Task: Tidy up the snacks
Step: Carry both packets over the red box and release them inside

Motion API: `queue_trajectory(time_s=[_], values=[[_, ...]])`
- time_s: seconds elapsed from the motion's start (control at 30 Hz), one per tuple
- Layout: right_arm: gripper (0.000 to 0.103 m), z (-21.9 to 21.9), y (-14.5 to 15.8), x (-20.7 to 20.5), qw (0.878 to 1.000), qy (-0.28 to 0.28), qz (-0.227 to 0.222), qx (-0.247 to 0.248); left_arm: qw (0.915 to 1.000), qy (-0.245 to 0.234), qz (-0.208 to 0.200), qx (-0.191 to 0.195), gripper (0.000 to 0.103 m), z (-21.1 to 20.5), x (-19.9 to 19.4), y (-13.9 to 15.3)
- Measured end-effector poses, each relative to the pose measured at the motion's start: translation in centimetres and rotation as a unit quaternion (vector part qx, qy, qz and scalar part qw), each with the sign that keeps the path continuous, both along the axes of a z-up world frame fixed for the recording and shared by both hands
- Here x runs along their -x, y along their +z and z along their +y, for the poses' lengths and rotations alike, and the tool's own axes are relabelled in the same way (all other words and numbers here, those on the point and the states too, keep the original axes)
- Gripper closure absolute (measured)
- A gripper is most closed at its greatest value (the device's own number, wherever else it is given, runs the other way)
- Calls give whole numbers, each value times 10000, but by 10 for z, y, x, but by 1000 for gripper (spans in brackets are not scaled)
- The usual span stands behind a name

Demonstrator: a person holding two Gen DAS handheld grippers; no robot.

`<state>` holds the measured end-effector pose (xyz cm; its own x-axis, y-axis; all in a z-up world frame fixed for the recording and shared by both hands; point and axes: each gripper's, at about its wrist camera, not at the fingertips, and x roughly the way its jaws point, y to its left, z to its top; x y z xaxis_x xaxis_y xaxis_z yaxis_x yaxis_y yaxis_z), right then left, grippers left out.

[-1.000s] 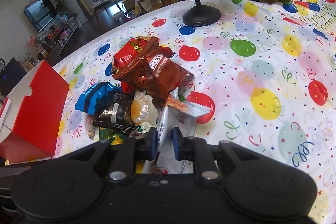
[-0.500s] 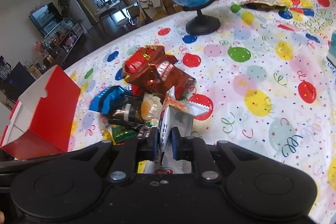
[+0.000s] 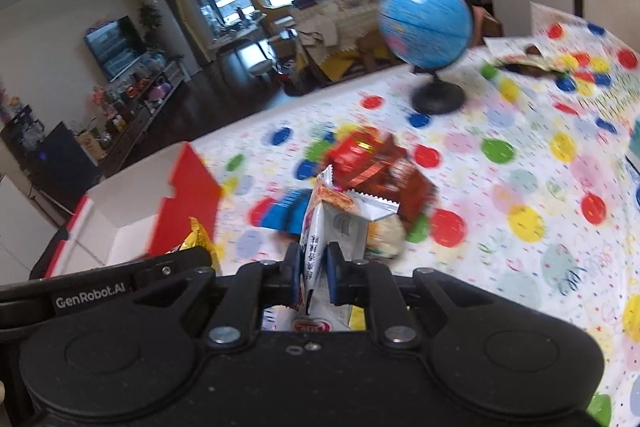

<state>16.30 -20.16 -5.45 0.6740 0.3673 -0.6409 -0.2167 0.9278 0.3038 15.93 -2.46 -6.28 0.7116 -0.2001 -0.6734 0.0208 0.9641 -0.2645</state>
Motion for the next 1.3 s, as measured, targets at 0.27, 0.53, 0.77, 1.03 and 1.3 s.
queue_trajectory(time_s=[0.27,0.53,0.77,1.03,1.3], values=[[91,65,24,6,9988,413,-253,75,9993,272,-229,-97,73,58,14,27],[91,135,35,-2,9955,833,-404,193,9972,624,-329,-260,73,116,17,41],[91,190,36,-18,9912,1145,-558,365,9940,884,-356,-532,73,158,7,44],[91,242,23,-46,9886,1314,-494,543,9911,1083,-78,-776,73,204,-22,28],[91,278,-15,-72,9875,1409,-131,700,9875,1102,621,-945,73,225,-54,-14]])
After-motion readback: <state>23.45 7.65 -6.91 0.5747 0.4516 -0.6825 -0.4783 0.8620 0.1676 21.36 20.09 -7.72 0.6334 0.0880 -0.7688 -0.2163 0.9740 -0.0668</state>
